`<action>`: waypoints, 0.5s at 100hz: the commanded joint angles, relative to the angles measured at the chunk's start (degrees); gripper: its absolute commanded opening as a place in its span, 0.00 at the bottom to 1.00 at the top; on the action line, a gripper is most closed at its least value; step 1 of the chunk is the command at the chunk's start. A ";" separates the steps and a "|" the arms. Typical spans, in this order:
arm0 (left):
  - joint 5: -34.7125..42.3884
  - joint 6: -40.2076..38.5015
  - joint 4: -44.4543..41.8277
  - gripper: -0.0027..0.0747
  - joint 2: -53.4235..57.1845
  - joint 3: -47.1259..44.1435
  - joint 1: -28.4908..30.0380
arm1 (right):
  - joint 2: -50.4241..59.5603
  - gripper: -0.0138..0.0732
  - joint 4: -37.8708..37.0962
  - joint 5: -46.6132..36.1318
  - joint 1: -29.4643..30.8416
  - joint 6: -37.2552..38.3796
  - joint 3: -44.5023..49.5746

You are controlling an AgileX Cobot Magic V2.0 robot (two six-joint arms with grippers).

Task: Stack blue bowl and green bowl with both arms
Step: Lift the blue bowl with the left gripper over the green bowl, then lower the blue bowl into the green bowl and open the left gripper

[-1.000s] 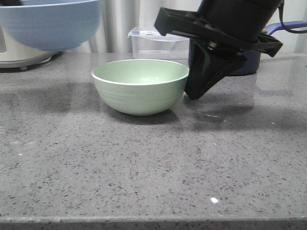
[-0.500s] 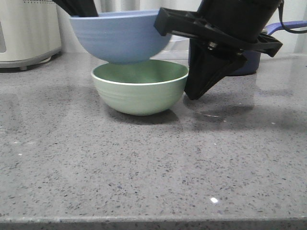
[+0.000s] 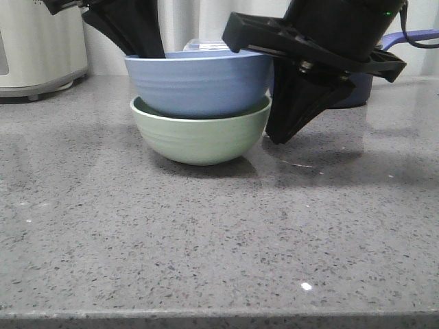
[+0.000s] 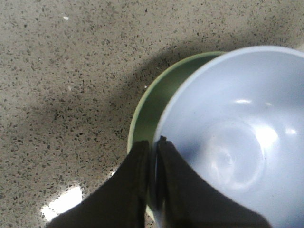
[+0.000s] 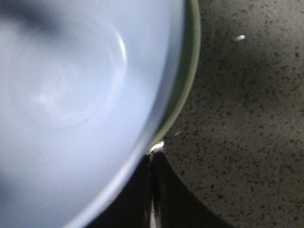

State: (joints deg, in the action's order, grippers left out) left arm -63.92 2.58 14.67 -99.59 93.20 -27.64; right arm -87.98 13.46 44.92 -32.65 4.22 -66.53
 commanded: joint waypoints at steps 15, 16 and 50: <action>2.42 -0.46 1.87 0.01 2.70 2.05 -0.62 | 1.74 0.07 0.77 -1.91 0.03 -0.28 -1.50; 2.42 -0.46 1.87 0.01 2.70 2.05 -0.62 | 1.74 0.07 0.77 -1.91 0.03 -0.28 -1.50; 3.80 -0.46 1.77 0.35 2.70 2.05 -0.62 | 1.74 0.07 0.77 -1.91 0.03 -0.28 -1.50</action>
State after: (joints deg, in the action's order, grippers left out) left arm -62.71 2.58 14.67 -99.59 93.20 -27.73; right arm -87.98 13.46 44.92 -32.65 4.22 -66.53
